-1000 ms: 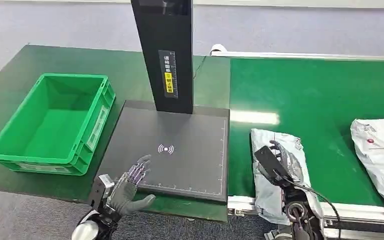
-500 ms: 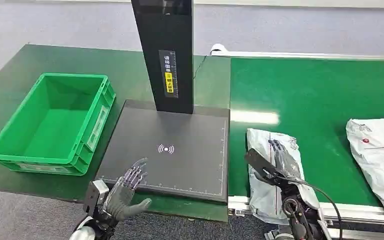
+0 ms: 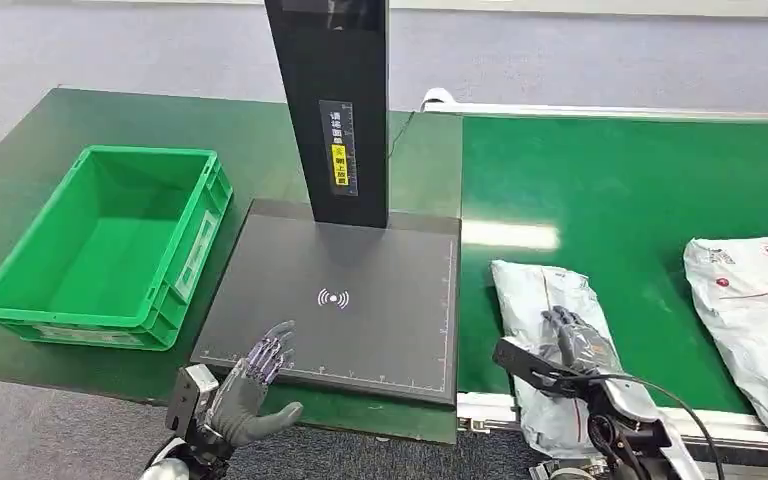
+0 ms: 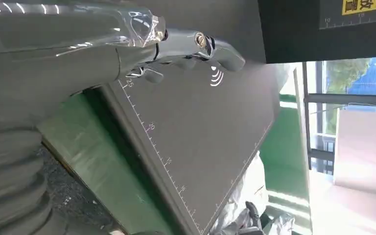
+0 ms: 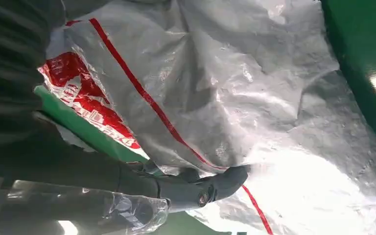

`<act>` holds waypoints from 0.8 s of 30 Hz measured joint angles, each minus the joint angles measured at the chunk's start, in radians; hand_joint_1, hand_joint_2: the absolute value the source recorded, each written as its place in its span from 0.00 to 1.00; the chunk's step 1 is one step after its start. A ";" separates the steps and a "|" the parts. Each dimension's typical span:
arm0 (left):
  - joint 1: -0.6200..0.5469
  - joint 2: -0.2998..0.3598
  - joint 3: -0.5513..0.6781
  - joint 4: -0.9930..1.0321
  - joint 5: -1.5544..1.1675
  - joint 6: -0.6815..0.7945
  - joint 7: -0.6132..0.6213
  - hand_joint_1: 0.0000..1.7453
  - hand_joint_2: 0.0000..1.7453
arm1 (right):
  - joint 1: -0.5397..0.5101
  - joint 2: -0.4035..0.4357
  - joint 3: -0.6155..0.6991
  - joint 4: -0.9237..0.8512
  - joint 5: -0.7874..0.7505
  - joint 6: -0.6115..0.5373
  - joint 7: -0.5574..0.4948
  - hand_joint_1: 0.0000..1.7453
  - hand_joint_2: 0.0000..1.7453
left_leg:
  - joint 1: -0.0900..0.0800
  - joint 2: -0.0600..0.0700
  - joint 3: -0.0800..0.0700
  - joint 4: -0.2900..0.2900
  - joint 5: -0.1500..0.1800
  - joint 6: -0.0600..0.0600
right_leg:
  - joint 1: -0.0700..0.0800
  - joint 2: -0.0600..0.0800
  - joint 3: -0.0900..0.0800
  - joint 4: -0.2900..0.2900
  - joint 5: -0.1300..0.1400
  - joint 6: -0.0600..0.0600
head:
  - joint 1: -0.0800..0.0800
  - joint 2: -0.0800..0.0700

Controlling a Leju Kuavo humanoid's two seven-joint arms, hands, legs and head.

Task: Moved the parcel from conveyor to table for the left to box.

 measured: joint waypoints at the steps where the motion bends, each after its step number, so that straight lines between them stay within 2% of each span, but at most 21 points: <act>1: 0.000 0.000 0.000 0.000 0.000 0.000 0.000 0.00 1.00 | 0.000 -0.002 0.003 0.000 0.006 0.011 0.004 0.00 1.00 | 0.000 0.000 0.001 0.000 0.000 0.000 | 0.000 0.000 0.000 0.000 0.000 0.000 | 0.000 0.000; 4: 0.000 0.000 0.000 0.000 -0.002 0.000 0.001 0.00 1.00 | 0.012 -0.031 0.025 -0.023 0.033 0.088 0.018 0.00 1.00 | 0.000 -0.002 0.002 0.000 0.000 0.000 | 0.000 -0.002 0.002 0.000 -0.002 0.002 | 0.000 0.000; 5: -0.001 0.000 0.000 0.000 -0.002 0.000 0.002 0.00 1.00 | 0.017 -0.044 0.032 -0.032 0.038 0.112 0.017 0.05 1.00 | 0.000 -0.003 0.003 0.000 -0.001 0.001 | 0.000 -0.003 0.003 0.000 -0.002 0.003 | 0.000 0.000; 6: -0.003 0.000 0.000 0.001 -0.003 0.000 0.005 0.00 1.00 | 0.021 -0.059 0.040 -0.036 0.039 0.132 0.008 1.00 1.00 | 0.000 -0.004 0.004 0.001 -0.001 0.002 | 0.000 -0.004 0.004 -0.001 -0.003 0.004 | 0.000 0.000; 13: -0.021 -0.001 -0.002 0.010 -0.005 0.006 0.013 0.00 1.00 | 0.036 -0.146 0.083 -0.052 0.007 0.161 -0.062 1.00 1.00 | -0.001 -0.007 0.008 0.000 -0.003 0.005 | -0.001 -0.008 0.012 -0.003 -0.006 0.006 | 0.000 0.000; 24: -0.013 -0.001 -0.002 0.010 -0.002 0.010 0.016 0.00 1.00 | 0.057 -0.172 0.095 -0.066 0.003 0.089 -0.020 1.00 1.00 | -0.001 -0.008 0.011 0.000 -0.006 0.008 | -0.003 -0.009 0.017 -0.005 -0.007 0.009 | 0.000 0.000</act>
